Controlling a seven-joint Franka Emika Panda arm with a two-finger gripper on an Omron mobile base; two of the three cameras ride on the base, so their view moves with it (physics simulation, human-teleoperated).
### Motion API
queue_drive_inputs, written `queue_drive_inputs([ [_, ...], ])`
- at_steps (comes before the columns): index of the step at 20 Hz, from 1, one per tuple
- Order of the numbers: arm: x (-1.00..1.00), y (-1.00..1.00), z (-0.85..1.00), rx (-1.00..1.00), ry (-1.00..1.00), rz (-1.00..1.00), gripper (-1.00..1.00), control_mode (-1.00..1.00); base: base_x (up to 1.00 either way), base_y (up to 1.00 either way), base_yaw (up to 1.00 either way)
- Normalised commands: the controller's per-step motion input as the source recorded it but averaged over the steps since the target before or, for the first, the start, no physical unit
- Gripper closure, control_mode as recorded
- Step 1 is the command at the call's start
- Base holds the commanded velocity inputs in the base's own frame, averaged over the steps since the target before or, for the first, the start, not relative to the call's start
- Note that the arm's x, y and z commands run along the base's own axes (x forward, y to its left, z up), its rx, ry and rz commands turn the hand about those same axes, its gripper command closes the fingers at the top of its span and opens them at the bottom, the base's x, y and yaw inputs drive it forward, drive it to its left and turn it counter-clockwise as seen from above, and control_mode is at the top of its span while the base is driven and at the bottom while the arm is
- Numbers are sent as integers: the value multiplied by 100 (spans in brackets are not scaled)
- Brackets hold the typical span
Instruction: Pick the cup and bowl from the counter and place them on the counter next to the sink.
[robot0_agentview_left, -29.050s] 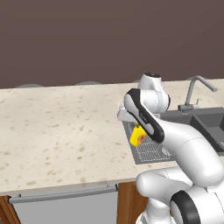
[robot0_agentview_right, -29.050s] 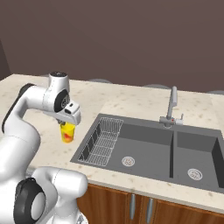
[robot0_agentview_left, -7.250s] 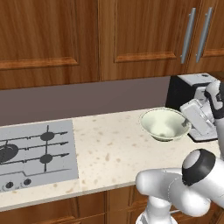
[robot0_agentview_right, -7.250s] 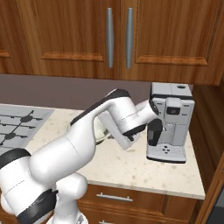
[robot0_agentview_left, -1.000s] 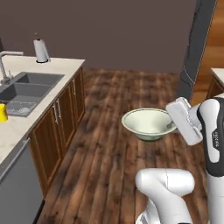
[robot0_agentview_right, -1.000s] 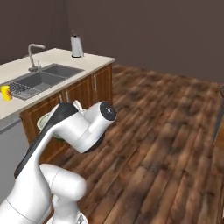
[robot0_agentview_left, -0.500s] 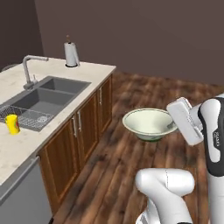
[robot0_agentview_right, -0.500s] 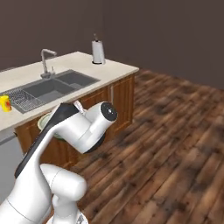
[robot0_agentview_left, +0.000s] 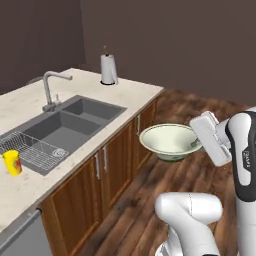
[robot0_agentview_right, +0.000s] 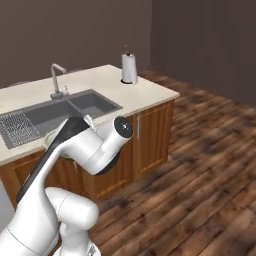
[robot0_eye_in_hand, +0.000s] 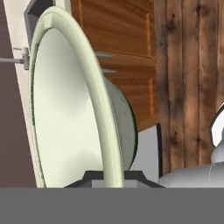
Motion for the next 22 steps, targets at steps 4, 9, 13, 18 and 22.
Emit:
queue_drive_inputs([
  [4, 0, 0, 0, 0, 0, 0, 100, 100, 100, -35, 33],
  [9, 0, 0, 0, 0, 0, 0, 100, 100, 100, -39, 34],
  [13, 0, 0, 0, 0, 0, 0, 100, 100, 100, -52, 38],
  [18, 0, 0, 0, 0, 0, 0, 100, 100, 100, -57, 47],
  [22, 0, 0, 0, 0, 0, 0, 100, 100, 100, -57, 56],
])
